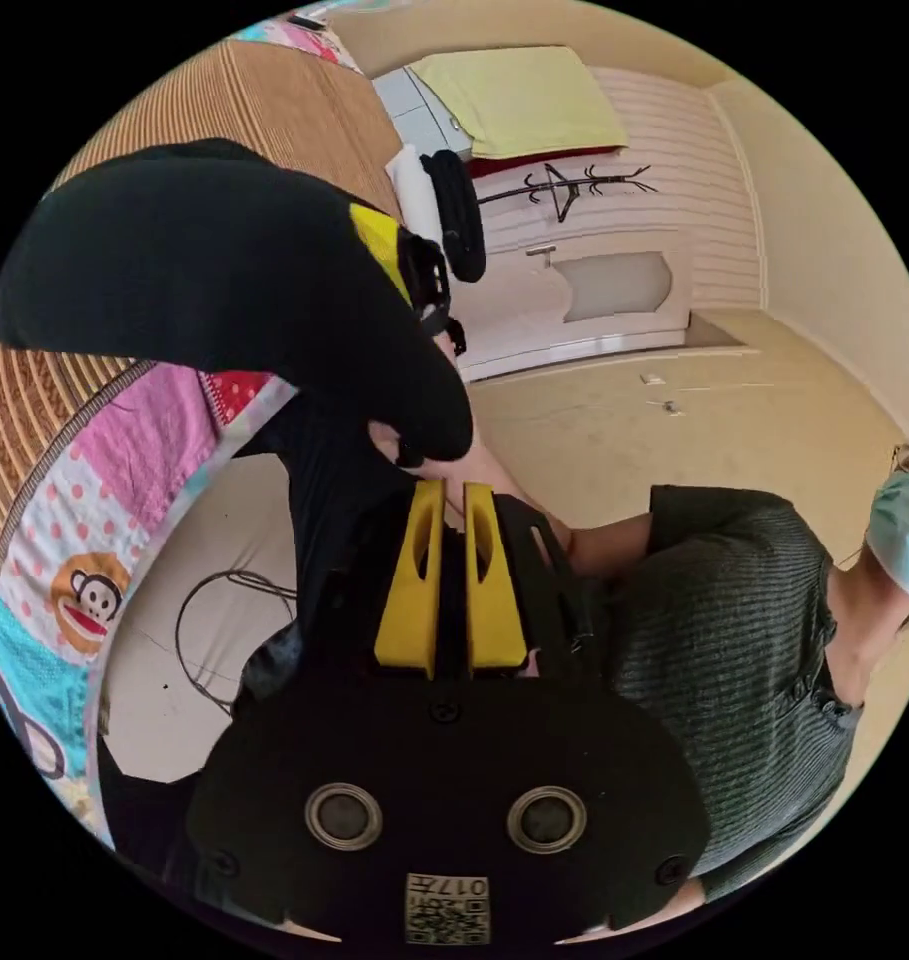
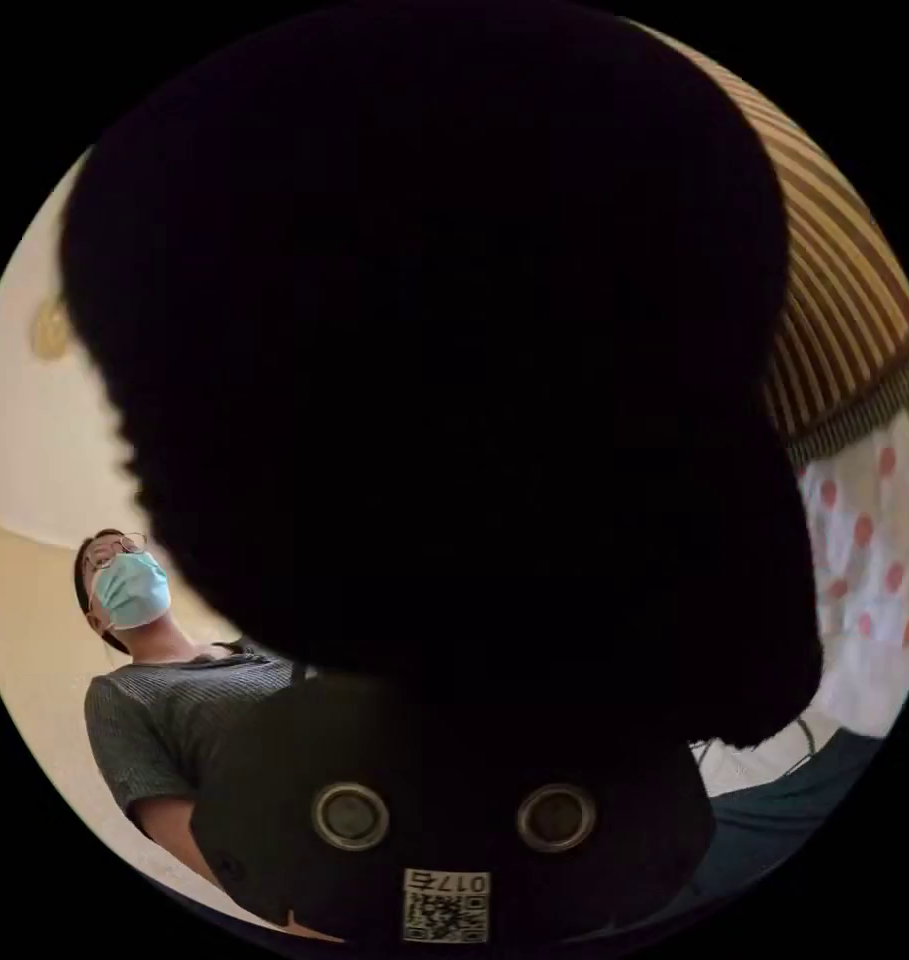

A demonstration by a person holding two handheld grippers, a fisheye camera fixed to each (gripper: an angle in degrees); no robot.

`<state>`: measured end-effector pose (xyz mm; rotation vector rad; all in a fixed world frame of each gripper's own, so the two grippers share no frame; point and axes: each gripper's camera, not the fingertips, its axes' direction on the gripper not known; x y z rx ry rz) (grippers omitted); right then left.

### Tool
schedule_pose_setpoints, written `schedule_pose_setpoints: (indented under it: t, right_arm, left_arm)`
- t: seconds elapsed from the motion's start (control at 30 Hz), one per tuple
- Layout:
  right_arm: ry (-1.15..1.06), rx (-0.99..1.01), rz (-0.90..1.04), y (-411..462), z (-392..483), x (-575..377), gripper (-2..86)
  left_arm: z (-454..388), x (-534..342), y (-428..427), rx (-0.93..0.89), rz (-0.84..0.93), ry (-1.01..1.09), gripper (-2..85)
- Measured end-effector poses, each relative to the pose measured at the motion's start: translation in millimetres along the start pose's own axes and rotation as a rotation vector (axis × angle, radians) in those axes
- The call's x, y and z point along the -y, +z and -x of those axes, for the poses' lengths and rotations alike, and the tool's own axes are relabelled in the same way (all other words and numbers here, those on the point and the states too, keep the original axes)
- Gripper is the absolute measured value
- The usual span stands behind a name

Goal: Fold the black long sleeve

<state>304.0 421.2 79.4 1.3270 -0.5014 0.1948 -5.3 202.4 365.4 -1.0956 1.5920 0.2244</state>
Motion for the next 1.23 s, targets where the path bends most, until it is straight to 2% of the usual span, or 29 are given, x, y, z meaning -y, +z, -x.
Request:
schedule_pose_setpoints:
  t: [0.07, 0.27, 0.4, 0.53, 0.57, 0.63, 0.7, 0.73, 0.77, 0.8, 0.87, 1.0, 1.1, 1.23]
  right_arm:
    - [-0.156, -0.024, 0.007, -14, 38, 33, 22.1]
    - [-0.665, -0.266, -0.062, -100, 207, 112, 17.6]
    - [-0.703, -0.394, -0.223, -191, 267, 147, 14.6]
    - [-0.571, -0.434, -0.378, -289, 251, 161, 11.8]
    - [-0.478, -0.455, -0.442, -324, 230, 157, 10.9]
    - [-0.259, -0.442, -0.555, -376, 180, 138, 9.3]
    - [0.18, -0.434, -0.715, -428, 97, 83, 7.9]
    - [0.261, -0.447, -0.739, -433, 83, 67, 7.7]
    - [0.253, -0.431, -0.797, -437, 67, 35, 6.9]
    - [0.156, -0.367, -0.839, -435, 60, 10, 6.6]
    - [0.049, -0.319, -0.852, -421, 55, -18, 6.6]
    - [0.049, -0.381, -0.933, -366, 48, -94, 4.9]
    - [0.035, -0.341, -0.887, -318, 36, -133, 2.5]
    - [0.114, -0.334, -0.769, -261, 18, -153, 1.1]
  left_arm:
    - [-11, -13, -16, -0.001, -0.036, 0.012, 7.3]
    - [8, -60, -62, 0.072, -0.183, -0.131, 8.6]
    - [29, -83, -82, 0.008, -0.287, -0.223, 8.6]
    - [41, -104, -99, 0.027, -0.386, -0.303, 8.6]
    - [46, -111, -102, -0.001, -0.422, -0.326, 8.6]
    - [54, -120, -105, -0.081, -0.481, -0.343, 8.6]
    - [59, -128, -108, -0.122, -0.521, -0.356, 8.5]
    - [60, -132, -109, -0.115, -0.535, -0.372, 8.4]
    - [60, -135, -111, -0.091, -0.544, -0.39, 8.4]
    - [59, -137, -113, -0.076, -0.549, -0.398, 8.3]
    - [54, -145, -123, -0.008, -0.596, -0.417, 8.4]
    - [33, -161, -159, 0.17, -0.751, -0.425, 9.4]
    - [4, -175, -199, 0.45, -0.872, -0.492, 12.3]
    - [-29, -181, -249, 0.949, -0.983, -0.624, 16.2]
